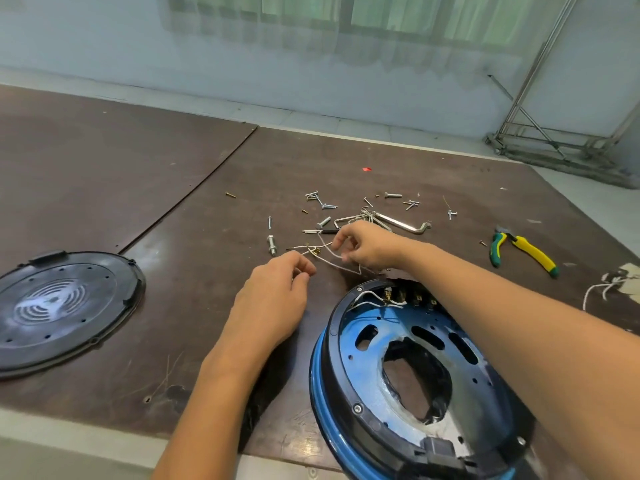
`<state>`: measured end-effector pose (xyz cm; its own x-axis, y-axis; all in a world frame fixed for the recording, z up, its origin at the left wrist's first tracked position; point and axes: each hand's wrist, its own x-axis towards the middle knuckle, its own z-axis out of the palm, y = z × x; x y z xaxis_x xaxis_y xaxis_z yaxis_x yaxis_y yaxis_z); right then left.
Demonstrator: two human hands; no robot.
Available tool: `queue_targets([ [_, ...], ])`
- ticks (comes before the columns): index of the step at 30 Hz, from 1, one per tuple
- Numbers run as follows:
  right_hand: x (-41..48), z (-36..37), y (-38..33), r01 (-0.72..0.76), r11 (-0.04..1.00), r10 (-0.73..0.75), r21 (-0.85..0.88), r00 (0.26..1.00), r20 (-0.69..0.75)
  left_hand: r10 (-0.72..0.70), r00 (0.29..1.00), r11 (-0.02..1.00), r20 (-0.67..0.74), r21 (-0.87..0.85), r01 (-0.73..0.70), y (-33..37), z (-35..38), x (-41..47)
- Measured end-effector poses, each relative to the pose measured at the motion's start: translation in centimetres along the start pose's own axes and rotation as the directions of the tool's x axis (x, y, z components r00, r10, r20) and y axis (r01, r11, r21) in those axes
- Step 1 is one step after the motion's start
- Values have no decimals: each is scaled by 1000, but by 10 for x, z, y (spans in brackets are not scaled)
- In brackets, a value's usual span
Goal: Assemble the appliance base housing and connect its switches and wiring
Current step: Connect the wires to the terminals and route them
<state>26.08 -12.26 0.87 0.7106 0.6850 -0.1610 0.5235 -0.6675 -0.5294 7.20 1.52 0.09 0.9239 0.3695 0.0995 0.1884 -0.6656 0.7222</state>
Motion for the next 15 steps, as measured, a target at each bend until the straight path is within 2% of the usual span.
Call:
queue_targets([
  [3, -9, -17, 2, -10, 979, 20, 202, 999, -47, 3, 999, 1000, -44, -28, -4, 0, 2, 1],
  [6, -18, -28, 5, -14, 945, 47, 326, 995, -93, 9, 999, 999, -51, -37, -11, 3, 5, 0],
  [10, -26, -33, 9, 5, 823, 88, 569, 987, -136, 23, 999, 998, -46, -50, -25, 7, 11, 0],
  [15, -35, -37, 7, 14, 717, 144, 697, 975, -167, 49, 998, 996, -31, -71, -51, 14, 17, 0],
])
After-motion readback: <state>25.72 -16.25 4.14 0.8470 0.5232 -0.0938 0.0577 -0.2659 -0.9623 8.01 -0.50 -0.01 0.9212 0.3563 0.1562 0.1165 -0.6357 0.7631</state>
